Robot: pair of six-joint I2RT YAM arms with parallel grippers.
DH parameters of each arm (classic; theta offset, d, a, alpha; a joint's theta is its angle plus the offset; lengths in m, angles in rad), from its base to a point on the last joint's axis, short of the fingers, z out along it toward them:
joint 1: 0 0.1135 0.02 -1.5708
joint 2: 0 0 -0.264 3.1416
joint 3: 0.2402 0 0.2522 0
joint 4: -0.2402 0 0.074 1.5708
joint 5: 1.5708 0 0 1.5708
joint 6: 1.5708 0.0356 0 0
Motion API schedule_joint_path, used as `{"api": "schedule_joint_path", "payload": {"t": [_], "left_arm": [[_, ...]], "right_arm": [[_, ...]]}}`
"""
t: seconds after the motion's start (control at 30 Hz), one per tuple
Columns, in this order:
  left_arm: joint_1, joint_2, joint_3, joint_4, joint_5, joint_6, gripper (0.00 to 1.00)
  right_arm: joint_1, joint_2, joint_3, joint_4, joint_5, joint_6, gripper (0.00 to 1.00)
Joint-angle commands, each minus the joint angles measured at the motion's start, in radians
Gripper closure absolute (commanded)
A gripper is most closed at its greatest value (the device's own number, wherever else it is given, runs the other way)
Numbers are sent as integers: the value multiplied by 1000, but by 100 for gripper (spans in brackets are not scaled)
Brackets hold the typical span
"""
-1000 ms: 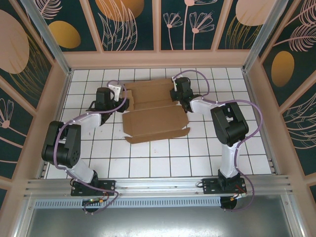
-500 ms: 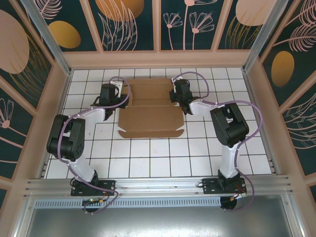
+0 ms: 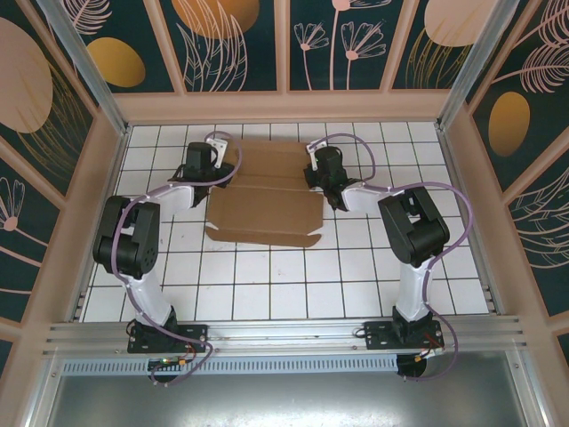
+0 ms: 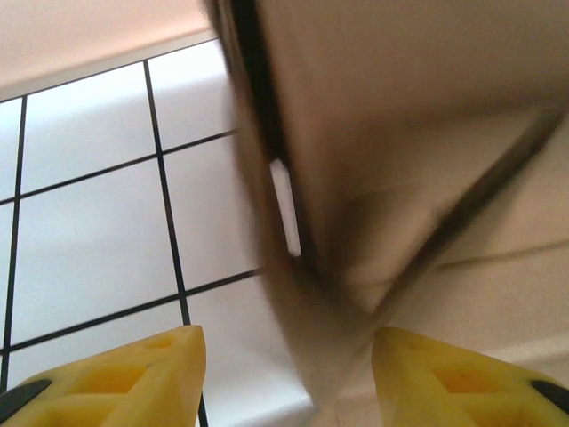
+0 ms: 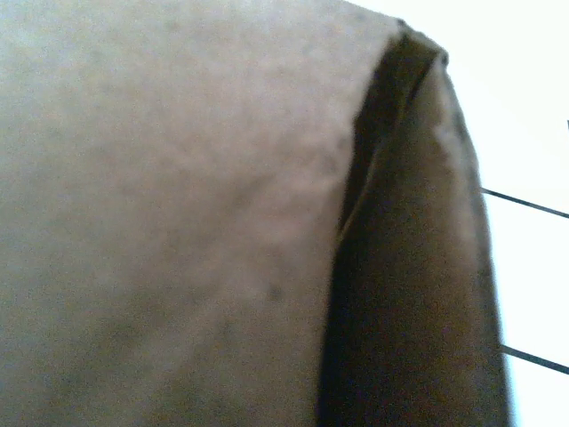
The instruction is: Fold the paper box
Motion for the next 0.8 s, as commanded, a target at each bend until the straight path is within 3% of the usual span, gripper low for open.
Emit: {"api": "schedule_joint_path", "payload": {"t": [0.0, 0.2, 0.43, 0.77], "left_arm": [[-2, 23, 37, -3, -48, 10, 54], [-3, -5, -2, 66, -78, -45, 73], [-3, -16, -13, 50, -96, -84, 80], [-15, -37, -32, -2, -286, -172, 94]], "right_arm": [[35, 17, -50, -121, -88, -43, 100], [35, 15, -58, -110, -79, -25, 100], [35, 19, -50, -119, -22, 26, 100], [81, 9, -16, -136, 266, 147, 100]]}}
